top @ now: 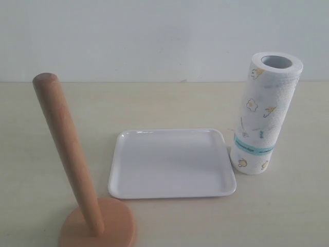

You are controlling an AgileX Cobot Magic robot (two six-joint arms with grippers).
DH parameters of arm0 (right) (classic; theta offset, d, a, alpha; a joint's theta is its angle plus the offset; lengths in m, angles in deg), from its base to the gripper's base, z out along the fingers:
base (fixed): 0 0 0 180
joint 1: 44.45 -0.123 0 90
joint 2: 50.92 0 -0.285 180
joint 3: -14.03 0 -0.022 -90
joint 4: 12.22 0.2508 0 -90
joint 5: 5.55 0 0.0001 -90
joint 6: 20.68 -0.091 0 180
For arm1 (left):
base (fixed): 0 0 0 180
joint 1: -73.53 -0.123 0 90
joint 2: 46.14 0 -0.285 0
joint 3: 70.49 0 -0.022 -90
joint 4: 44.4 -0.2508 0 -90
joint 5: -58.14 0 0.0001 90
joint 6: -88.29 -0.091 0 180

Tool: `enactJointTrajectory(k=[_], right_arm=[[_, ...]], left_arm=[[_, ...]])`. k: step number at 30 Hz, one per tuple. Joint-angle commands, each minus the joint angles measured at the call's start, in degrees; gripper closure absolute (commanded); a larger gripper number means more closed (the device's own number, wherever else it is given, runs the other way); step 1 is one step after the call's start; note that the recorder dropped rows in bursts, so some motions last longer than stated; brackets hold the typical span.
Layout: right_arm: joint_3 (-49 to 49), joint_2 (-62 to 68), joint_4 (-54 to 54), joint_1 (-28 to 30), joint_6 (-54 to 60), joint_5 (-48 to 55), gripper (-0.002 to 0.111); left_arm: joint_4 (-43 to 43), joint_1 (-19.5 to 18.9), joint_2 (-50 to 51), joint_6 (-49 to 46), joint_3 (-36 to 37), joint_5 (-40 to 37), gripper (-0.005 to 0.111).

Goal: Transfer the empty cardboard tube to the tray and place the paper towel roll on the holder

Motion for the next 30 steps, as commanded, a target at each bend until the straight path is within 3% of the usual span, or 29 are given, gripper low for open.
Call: enactJointTrajectory(k=[1, 7, 14, 17, 22, 30], right_arm=[[0.0, -0.3, -0.2, 0.3, 0.4, -0.1, 0.108], [0.0, -0.3, -0.2, 0.3, 0.4, -0.1, 0.108], [0.0, -0.3, -0.2, 0.3, 0.4, -0.1, 0.108], [0.0, -0.3, -0.2, 0.3, 0.4, -0.1, 0.108], [0.0, -0.3, -0.2, 0.3, 0.4, -0.1, 0.108], [0.0, -0.3, -0.2, 0.3, 0.4, -0.1, 0.108]], left_arm=[[22.6, 0.2, -0.3, -25.6, 0.2, -12.9, 0.103], [48.5, 0.2, -0.3, -51.2, 0.2, -19.7, 0.103], [81.9, 0.2, 0.8, -92.4, -2.7, -27.7, 0.103], [91.7, 0.2, 2.0, -102.2, -6.1, -31.0, 0.103], [94.8, 0.4, 6.2, -106.4, -13.6, -39.8, 0.103], [94.5, 6.5, 12.0, -107.0, -23.3, -49.2, 0.103]])
